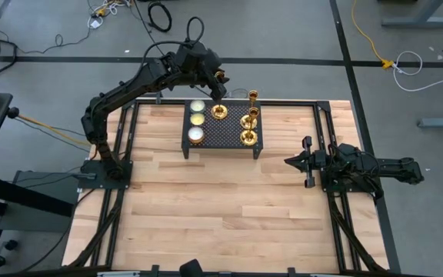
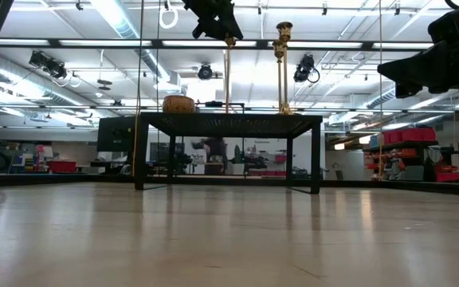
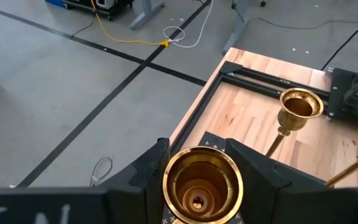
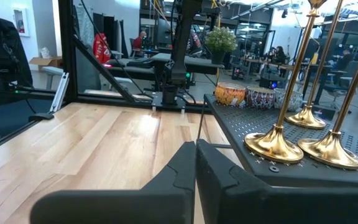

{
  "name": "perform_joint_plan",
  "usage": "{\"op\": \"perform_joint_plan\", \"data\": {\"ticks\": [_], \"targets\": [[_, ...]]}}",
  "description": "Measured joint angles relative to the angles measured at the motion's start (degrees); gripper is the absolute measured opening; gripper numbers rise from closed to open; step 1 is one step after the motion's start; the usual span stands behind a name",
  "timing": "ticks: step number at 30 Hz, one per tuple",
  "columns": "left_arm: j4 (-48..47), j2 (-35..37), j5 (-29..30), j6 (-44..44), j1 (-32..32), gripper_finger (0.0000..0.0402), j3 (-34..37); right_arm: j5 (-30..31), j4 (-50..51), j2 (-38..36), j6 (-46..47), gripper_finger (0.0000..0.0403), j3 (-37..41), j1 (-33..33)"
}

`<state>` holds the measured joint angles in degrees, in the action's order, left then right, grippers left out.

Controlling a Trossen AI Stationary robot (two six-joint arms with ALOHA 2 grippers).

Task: Pick & Place candle stick holders
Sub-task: Adjust the candle holders on the shelf

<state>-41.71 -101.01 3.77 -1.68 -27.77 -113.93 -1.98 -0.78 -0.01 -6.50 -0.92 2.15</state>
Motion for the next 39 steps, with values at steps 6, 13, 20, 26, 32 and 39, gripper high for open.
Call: {"op": "perform_joint_plan", "data": {"ticks": [6,13,20,26,32,39], "targets": [[0.45,0.0,0.0,-0.21,0.0,0.0146,0.0,0.0,0.0,0.0,0.0,0.0013,0.01,0.02],[2.87,-0.02,-0.02,-0.47,-0.04,0.015,0.0,0.0,0.0,0.0,0.0,0.0013,0.01,0.02],[4.22,0.0,-0.23,-0.5,-0.04,0.0144,0.01,0.0,0.0,0.0,0.0,0.0013,-0.01,0.01],[5.2,0.0,-3.36,-0.47,-0.37,0.0145,-0.54,0.0,0.0,0.0,0.0,0.0013,0.01,0.0],[5.31,0.0,-3.26,-0.51,-0.64,0.015,-0.55,0.0,0.0,0.0,0.0,0.0013,0.02,0.02],[8.13,0.0,-3.63,-1.67,-0.68,0.014,-0.55,0.0,0.02,0.0,0.0,0.0013,-0.01,0.02]]}}
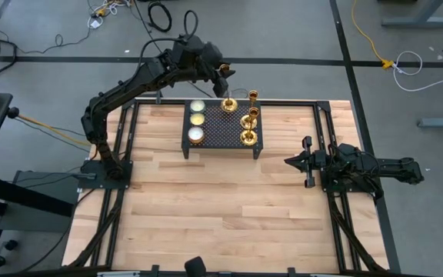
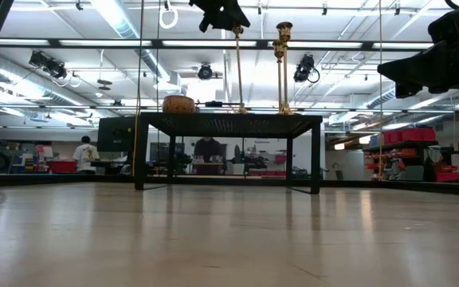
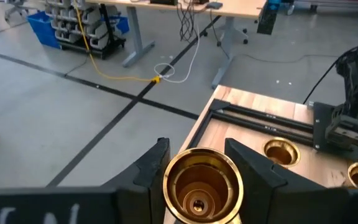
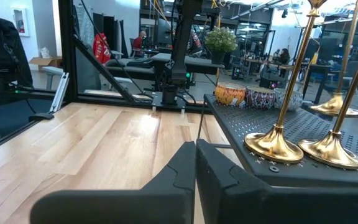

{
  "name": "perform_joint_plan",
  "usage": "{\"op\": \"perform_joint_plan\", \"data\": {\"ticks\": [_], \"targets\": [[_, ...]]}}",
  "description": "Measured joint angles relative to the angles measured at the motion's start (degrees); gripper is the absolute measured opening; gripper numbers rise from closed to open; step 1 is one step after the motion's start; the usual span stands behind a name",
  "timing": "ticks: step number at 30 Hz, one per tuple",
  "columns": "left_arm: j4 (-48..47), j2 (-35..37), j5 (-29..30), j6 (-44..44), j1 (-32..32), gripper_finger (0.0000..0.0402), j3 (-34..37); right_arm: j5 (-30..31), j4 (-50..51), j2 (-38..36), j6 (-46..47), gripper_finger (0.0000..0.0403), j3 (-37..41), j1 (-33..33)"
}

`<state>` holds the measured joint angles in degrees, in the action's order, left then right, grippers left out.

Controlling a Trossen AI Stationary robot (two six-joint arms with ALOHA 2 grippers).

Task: Pick & Place candle stick holders
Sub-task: Adjust the candle holders on the shelf

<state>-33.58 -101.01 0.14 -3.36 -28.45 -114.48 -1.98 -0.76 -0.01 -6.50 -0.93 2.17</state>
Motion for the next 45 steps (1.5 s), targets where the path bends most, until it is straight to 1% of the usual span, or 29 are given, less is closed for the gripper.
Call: {"op": "perform_joint_plan", "data": {"ticks": [5,9,13,18,23,28,32,39,45], "targets": [[0.55,0.0,0.0,0.09,-0.28,0.0156,0.0,0.0,-0.02,0.0,0.0,0.0013,0.0,-0.01],[0.66,0.0,0.0,0.11,-0.39,0.014,0.0,0.0,-0.02,0.0,0.0,0.0013,0.01,-0.02],[0.95,0.0,0.0,0.13,-0.39,0.014,0.0,0.0,-0.02,0.0,0.0,0.0013,0.0,-0.01],[0.94,0.0,0.0,0.17,-0.37,0.0156,0.0,0.0,-0.02,0.0,0.0,0.0013,0.01,-0.01],[0.94,0.0,0.01,0.17,-0.39,0.014,0.0,0.0,-0.02,0.0,0.0,0.0013,0.01,-0.01],[1.84,0.0,0.0,0.22,-0.37,0.0141,0.0,0.0,-0.02,0.0,0.0,0.0013,0.0,-0.01],[2.47,0.0,0.02,0.62,-0.37,0.0154,0.0,0.0,-0.02,0.0,0.0,0.0013,0.0,0.01],[3.25,0.0,0.01,0.91,-0.37,0.014,0.0,0.0,-0.02,0.0,0.0,0.0013,0.02,0.0],[4.84,0.02,0.02,0.75,-0.37,0.016,0.0,0.0,-0.02,0.0,0.0,0.0013,0.01,0.0]]}}
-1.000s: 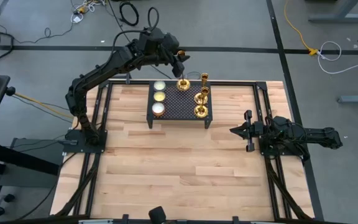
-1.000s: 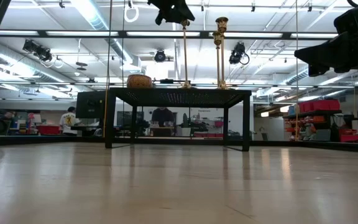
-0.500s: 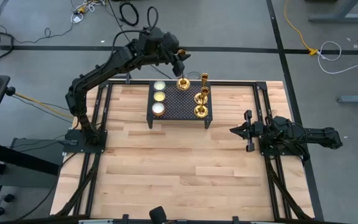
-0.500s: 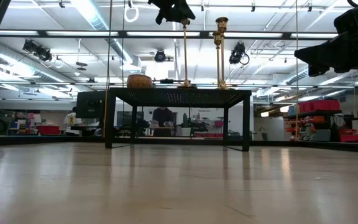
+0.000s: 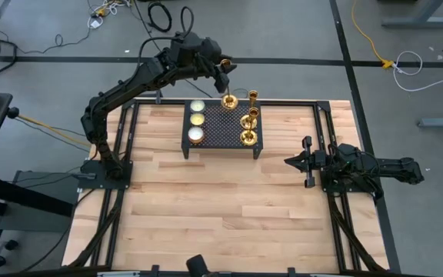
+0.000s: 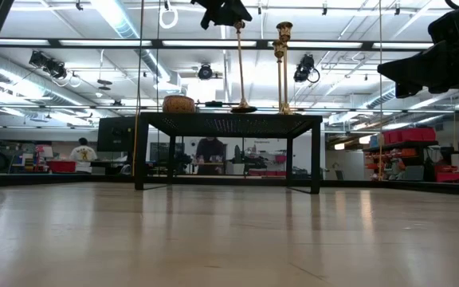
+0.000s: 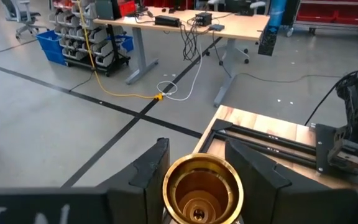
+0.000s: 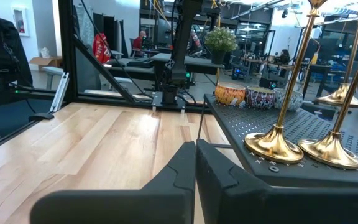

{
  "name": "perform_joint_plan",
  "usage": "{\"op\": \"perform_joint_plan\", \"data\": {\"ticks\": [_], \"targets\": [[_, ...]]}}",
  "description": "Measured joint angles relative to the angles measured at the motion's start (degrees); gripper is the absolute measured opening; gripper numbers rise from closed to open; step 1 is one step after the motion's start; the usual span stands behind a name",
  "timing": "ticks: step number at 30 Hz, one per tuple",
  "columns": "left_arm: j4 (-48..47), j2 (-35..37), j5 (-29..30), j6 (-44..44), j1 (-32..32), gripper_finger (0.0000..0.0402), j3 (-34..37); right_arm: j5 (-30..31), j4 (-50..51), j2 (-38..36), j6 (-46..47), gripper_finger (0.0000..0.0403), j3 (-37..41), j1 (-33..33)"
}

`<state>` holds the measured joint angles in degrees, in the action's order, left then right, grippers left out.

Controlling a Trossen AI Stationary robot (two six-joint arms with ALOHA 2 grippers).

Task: Pick & Place candle stick holders
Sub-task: Adjust the candle holders on the shelf

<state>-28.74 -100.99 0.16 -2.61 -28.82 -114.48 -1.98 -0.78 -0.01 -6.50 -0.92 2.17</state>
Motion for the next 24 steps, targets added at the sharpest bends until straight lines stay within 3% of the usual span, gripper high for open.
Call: {"op": "perform_joint_plan", "data": {"ticks": [5,24], "targets": [[1.95,0.0,-0.02,-0.48,0.0,0.014,0.0,0.0,0.0,0.0,0.0,0.0013,-0.01,0.0],[2.35,0.04,-0.02,-1.06,0.0,0.014,0.0,0.0,0.02,0.0,0.0,0.0013,0.01,-0.01]]}}
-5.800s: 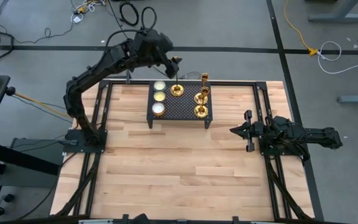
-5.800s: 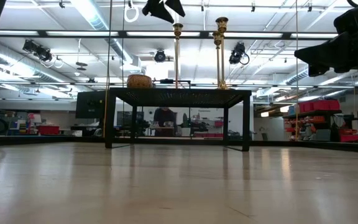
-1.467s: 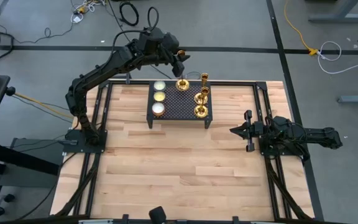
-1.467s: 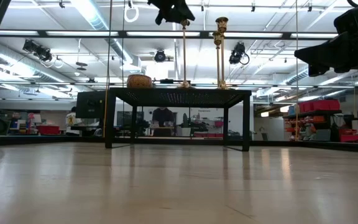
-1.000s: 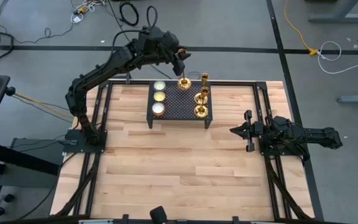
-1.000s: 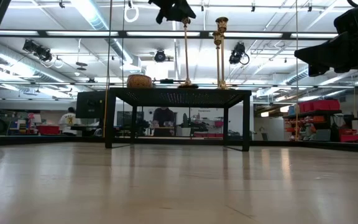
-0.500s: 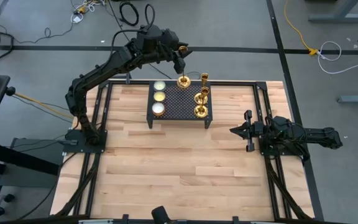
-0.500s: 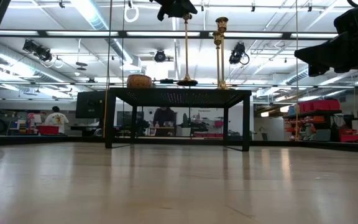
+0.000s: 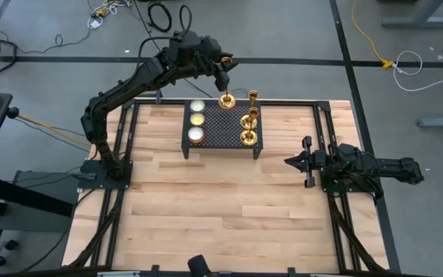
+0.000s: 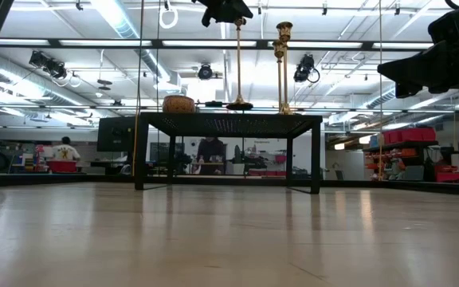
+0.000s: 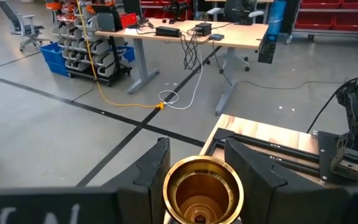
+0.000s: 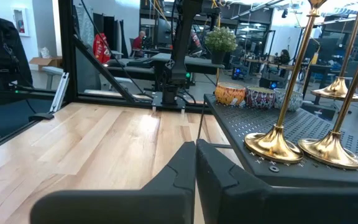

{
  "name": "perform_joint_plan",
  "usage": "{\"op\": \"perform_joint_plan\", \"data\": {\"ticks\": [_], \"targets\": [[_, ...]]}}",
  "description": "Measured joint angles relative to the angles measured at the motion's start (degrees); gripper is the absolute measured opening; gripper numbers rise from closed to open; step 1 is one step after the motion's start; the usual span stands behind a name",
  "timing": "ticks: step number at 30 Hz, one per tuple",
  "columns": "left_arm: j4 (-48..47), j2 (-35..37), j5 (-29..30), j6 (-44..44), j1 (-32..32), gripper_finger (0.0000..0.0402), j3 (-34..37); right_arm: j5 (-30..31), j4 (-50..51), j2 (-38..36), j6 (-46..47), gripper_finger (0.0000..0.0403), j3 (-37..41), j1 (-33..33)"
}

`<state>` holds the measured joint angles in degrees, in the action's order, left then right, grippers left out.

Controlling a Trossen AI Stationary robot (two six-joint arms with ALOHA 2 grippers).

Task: Pick & Place candle stick holders
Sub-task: Adjust the candle holders on the shelf

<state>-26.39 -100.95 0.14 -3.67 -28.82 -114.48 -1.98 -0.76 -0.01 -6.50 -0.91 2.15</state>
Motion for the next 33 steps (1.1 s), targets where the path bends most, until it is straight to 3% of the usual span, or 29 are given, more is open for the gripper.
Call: {"op": "perform_joint_plan", "data": {"ticks": [33], "targets": [[3.86,-1.92,-0.39,-0.04,0.09,0.014,-0.21,0.0,-0.02,0.0,0.0,0.0013,-0.01,0.02]]}}
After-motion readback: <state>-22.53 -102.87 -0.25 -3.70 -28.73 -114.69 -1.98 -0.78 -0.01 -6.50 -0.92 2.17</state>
